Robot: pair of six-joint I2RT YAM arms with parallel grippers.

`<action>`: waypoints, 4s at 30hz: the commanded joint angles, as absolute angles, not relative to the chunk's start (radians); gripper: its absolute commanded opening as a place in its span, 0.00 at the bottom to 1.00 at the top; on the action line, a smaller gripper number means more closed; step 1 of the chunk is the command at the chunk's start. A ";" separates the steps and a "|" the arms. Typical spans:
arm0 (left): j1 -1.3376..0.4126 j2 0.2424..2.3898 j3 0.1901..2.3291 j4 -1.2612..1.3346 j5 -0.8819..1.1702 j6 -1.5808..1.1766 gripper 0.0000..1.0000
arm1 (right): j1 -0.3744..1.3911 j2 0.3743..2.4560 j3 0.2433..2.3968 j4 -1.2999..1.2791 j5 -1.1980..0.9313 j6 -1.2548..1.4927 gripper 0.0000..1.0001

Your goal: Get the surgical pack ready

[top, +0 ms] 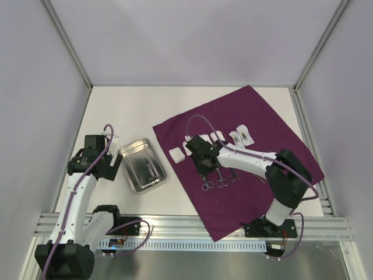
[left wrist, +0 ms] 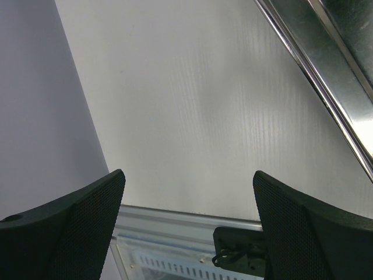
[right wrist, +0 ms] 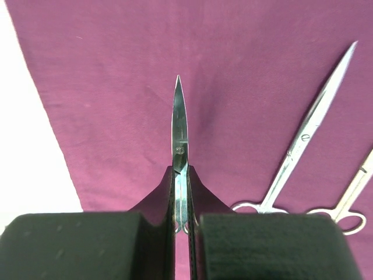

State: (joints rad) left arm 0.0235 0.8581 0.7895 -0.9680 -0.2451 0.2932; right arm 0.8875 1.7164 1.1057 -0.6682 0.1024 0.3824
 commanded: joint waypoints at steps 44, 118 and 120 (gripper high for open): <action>0.031 0.854 0.784 -0.954 -0.247 0.285 1.00 | 1.114 2.233 1.759 -0.376 0.113 0.620 0.00; 0.032 0.874 0.785 -0.956 -0.245 0.284 1.00 | 0.663 1.451 0.922 -0.560 0.138 0.396 0.01; 0.032 0.876 0.785 -0.956 -0.245 0.285 1.00 | 0.663 1.466 0.925 -0.566 0.140 0.391 0.00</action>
State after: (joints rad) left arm 0.0235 0.8745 0.7891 -0.9680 -0.2447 0.2932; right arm 0.6624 1.4700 0.9291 -0.5812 0.1257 0.4084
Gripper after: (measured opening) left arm 0.997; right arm 0.006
